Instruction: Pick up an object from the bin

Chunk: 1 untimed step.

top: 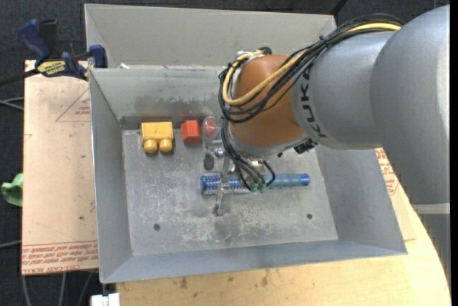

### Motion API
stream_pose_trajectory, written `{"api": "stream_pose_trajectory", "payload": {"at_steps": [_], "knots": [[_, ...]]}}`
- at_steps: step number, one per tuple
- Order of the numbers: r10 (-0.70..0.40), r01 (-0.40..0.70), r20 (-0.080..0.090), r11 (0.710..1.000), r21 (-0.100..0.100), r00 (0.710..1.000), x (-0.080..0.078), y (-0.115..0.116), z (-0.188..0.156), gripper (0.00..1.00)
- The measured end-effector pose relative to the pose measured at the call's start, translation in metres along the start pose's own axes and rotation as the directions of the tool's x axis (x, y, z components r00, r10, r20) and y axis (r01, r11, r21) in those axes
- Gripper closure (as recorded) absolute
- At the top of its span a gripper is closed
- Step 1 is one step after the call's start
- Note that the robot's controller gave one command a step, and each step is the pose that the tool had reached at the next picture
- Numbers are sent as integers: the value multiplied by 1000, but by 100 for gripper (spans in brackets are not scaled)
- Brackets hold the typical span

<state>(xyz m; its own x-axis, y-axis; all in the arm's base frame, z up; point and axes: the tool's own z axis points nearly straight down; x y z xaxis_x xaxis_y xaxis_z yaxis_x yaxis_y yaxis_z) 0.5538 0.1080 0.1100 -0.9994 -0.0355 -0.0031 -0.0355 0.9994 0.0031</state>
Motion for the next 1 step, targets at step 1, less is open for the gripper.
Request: {"api": "stream_pose_trajectory", "payload": {"at_steps": [1], "knots": [[-55, 55, -6, 998, 4, 998, 3, -61, 42, 0]]}}
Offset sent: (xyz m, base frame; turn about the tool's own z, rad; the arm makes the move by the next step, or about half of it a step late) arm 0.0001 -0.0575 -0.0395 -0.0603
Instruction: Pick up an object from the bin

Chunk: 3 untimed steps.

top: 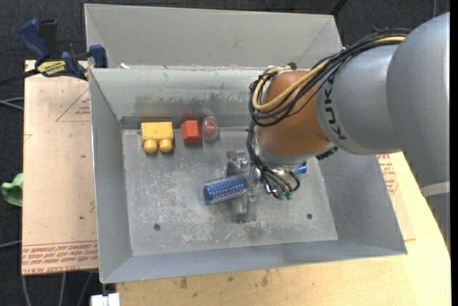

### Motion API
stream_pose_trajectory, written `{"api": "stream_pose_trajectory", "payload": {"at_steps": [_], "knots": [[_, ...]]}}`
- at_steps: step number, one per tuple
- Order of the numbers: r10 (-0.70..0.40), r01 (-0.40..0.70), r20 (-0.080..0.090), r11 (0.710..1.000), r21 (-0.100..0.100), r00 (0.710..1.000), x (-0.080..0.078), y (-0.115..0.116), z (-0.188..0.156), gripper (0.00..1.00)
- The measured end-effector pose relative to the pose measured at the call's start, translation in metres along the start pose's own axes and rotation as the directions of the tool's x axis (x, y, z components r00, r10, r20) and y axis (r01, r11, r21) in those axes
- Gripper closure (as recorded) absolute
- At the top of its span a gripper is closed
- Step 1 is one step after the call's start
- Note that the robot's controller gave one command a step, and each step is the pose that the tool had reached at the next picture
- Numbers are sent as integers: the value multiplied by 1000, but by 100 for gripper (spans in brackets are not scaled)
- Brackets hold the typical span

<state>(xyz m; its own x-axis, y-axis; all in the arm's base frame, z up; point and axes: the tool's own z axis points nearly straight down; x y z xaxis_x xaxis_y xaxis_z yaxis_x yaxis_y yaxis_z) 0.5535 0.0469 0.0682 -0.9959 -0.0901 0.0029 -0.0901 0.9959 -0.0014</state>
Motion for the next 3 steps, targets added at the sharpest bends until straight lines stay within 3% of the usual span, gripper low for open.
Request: {"api": "stream_pose_trajectory", "payload": {"at_steps": [1, 2, 3], "knots": [[-4, 4, 3, 1000, -3, 1000, -1, 4, -2, 100], [54, -54, 11, 999, -4, 998, 3, 12, -112, 100], [40, -40, 13, 999, -3, 999, 10, 19, -187, 100]]}}
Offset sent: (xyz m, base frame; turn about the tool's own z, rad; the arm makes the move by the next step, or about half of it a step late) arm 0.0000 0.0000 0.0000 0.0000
